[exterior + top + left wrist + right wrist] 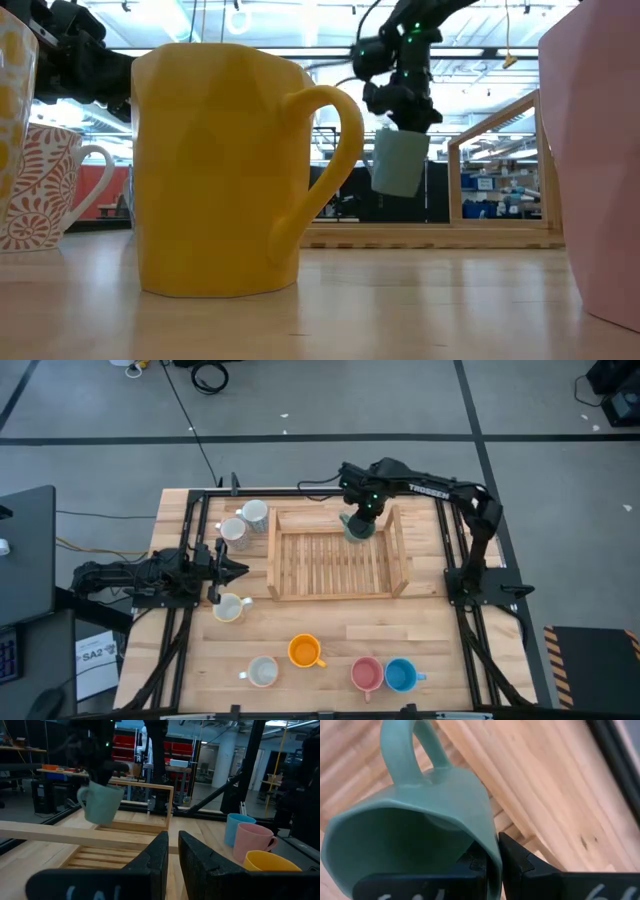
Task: Place coffee mugs
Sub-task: Put the green cup on the shelf
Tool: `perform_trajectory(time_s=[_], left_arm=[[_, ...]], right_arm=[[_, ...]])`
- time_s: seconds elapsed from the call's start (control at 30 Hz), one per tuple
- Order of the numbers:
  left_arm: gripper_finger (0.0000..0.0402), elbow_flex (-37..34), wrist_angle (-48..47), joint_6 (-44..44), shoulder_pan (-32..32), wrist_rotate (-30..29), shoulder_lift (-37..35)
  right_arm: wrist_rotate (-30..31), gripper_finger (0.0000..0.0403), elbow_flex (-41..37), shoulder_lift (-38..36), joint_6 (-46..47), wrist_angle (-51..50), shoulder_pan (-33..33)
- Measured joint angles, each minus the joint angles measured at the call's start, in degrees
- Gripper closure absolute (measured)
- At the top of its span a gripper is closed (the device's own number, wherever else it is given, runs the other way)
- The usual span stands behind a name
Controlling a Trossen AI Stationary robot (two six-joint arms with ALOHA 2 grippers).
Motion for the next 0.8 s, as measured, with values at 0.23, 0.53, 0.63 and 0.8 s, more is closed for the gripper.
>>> perform_trajectory(time_s=[0.23, 0.53, 0.63, 0.8], left_arm=[[0.0351, 0.00, 0.00, 0.00, 0.00, 0.00, 0.00], [0.0351, 0.00, -0.02, 0.00, 0.02, -0.02, 0.00], [0.0351, -0.01, -0.02, 0.00, 0.01, 0.00, 0.00], [0.0351, 0.00, -0.02, 0.00, 0.00, 0.00, 0.00]], right_arm=[[2.10, 0.0370, -0.01, 2.23, 0.02, -1.12, -0.75], [4.11, 0.0370, -0.01, 2.31, -7.34, -1.33, -3.22], [4.11, 0.0370, -0.01, 2.31, -7.83, -1.44, -4.44], [3.62, 0.0370, -0.01, 2.31, -9.94, -2.90, -5.64]])
